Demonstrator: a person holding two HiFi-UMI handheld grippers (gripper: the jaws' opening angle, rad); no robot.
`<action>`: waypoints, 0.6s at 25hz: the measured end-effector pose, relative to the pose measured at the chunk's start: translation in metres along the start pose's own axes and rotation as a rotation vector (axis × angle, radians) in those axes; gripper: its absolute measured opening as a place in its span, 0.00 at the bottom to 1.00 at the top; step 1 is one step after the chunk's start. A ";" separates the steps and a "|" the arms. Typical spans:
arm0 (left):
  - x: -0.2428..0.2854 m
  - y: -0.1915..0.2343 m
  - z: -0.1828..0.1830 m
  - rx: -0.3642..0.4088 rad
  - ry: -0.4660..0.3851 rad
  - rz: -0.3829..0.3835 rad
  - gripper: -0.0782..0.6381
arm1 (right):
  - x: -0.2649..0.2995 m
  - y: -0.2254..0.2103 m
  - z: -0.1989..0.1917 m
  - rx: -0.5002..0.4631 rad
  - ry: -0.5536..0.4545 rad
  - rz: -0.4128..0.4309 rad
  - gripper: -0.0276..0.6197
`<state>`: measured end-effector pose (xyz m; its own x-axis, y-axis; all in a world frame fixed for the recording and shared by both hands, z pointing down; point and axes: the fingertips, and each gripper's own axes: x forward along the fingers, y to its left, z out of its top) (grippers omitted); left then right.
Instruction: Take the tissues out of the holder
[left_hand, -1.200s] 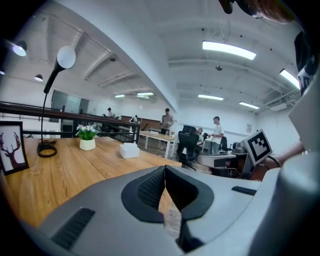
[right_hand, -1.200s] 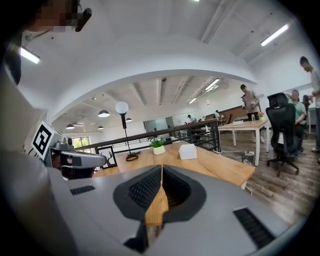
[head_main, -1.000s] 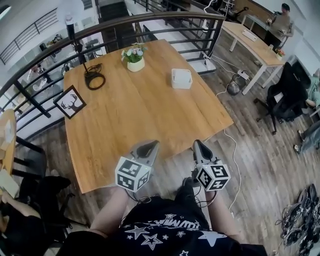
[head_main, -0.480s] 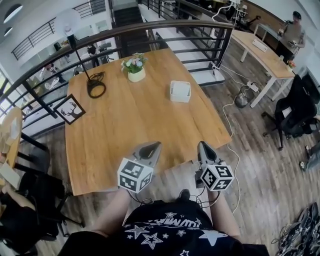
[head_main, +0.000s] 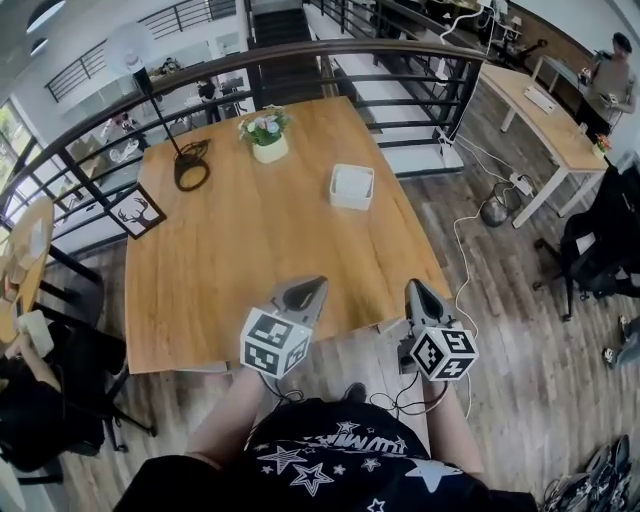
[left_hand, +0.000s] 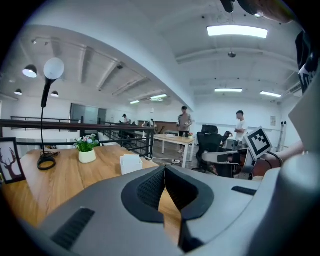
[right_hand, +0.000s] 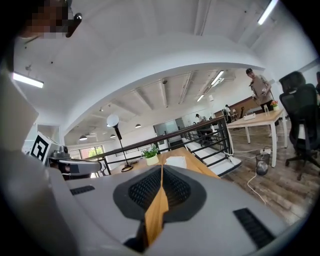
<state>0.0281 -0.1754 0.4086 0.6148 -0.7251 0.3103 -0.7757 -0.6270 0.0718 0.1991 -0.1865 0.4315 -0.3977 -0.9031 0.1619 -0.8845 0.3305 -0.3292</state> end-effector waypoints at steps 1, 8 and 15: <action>0.005 -0.007 0.001 0.010 0.001 0.001 0.13 | -0.004 -0.008 0.001 0.019 -0.001 0.002 0.07; 0.018 -0.041 -0.012 0.013 0.026 0.035 0.13 | -0.013 -0.043 -0.010 0.039 0.037 0.028 0.07; 0.012 -0.031 -0.011 0.028 0.040 0.077 0.13 | 0.011 -0.034 -0.018 0.048 0.068 0.084 0.07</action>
<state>0.0577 -0.1615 0.4208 0.5471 -0.7596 0.3516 -0.8157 -0.5782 0.0200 0.2201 -0.2026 0.4612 -0.4873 -0.8515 0.1939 -0.8352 0.3895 -0.3884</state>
